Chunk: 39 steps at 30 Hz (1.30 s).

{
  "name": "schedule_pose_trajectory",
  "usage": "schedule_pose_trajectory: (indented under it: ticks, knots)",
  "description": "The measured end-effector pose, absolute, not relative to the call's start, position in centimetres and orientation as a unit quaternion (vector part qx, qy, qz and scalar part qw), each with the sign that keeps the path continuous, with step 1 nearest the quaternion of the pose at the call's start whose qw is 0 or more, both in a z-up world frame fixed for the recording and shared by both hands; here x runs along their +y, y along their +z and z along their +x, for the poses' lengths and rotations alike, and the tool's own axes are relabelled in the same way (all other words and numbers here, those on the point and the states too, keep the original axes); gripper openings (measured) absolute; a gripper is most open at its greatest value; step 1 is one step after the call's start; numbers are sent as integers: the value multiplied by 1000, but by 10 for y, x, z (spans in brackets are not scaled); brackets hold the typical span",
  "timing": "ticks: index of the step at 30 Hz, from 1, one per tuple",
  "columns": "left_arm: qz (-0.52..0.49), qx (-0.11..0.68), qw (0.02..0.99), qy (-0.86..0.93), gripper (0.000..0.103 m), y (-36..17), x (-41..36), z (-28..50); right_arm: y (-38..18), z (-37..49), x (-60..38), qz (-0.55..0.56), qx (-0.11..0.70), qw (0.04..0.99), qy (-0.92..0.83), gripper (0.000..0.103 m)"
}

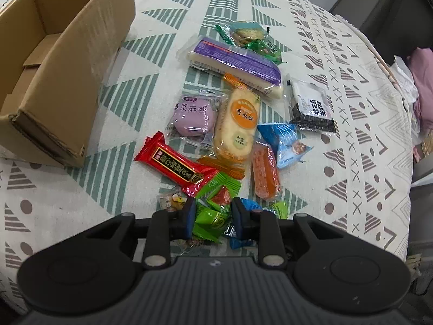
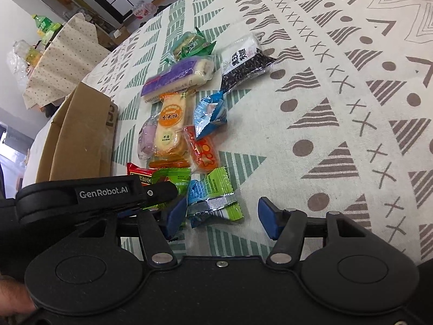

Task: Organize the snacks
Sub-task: 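Grasp the green candy packet with the left gripper while the right gripper grasps the green-silver packet, then carry both held packets over the open cardboard box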

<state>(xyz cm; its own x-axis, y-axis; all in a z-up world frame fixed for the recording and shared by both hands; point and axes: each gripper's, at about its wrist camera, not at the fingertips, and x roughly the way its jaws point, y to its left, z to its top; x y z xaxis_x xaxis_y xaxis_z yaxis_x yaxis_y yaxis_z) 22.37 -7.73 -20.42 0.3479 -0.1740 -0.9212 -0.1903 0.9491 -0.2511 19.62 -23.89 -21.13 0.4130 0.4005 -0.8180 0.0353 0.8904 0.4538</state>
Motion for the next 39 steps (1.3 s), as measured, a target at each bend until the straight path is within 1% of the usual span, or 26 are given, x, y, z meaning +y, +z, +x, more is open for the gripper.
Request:
schedule_pose_trajectory:
  ticks: [2,5,6,7,9,11,12,13,22,39]
  knots:
    - [-160,568,807,4,27,-203,-77,224,-214,199,-236,204,532,814,115,57]
    - [-162,558,814,1,27,-200,-74,223,-217,202,-232,206,533,812,119,49]
    - [-163,555,816,1,27,-200,-74,222,-218,203,-233,209,532,812,118,43]
    - [-162,553,817,2,27,-198,-74,222,-219,203,-234,214,530,812,117,42]
    - [-158,548,821,3,26,-194,-75,221,-218,202,-236,225,526,811,124,34]
    - [-160,543,824,2,26,-190,-76,219,-215,199,-237,224,519,816,123,33]
    - [-162,540,826,0,26,-188,-76,218,-213,198,-237,223,515,818,124,31]
    - [-162,536,828,-1,26,-185,-76,217,-211,196,-237,223,511,820,128,27]
    - [-179,500,847,-7,26,-153,-65,203,-184,178,-238,210,469,848,130,25]
    - [-191,443,876,-2,26,-94,-27,184,-117,166,-227,203,380,893,129,25]
